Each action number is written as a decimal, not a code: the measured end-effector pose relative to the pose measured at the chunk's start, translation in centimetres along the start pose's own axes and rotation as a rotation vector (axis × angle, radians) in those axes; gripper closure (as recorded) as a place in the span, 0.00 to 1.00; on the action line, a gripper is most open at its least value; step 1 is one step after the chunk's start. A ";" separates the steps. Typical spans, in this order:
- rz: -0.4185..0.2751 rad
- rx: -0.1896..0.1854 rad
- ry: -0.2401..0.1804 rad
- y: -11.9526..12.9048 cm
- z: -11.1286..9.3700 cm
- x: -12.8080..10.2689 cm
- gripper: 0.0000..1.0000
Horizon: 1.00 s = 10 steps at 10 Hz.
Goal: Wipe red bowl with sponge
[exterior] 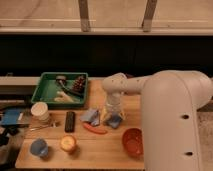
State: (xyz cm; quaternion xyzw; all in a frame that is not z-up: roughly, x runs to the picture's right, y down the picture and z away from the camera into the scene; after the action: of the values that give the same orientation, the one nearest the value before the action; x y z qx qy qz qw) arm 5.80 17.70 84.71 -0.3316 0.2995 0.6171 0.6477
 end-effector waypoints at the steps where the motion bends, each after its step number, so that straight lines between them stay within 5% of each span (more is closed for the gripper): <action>1: 0.014 0.006 0.002 -0.2 0.2 -0.2 0.20; 5: 0.059 0.019 0.020 -1.2 1.0 0.0 0.22; 8: 0.063 0.015 0.018 -1.4 1.2 0.1 0.47; 10: 0.058 0.007 0.019 -1.4 1.2 0.2 0.72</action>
State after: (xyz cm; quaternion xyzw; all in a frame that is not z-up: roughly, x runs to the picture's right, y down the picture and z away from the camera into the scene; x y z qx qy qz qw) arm 7.21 18.75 85.40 -0.3263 0.3173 0.6315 0.6277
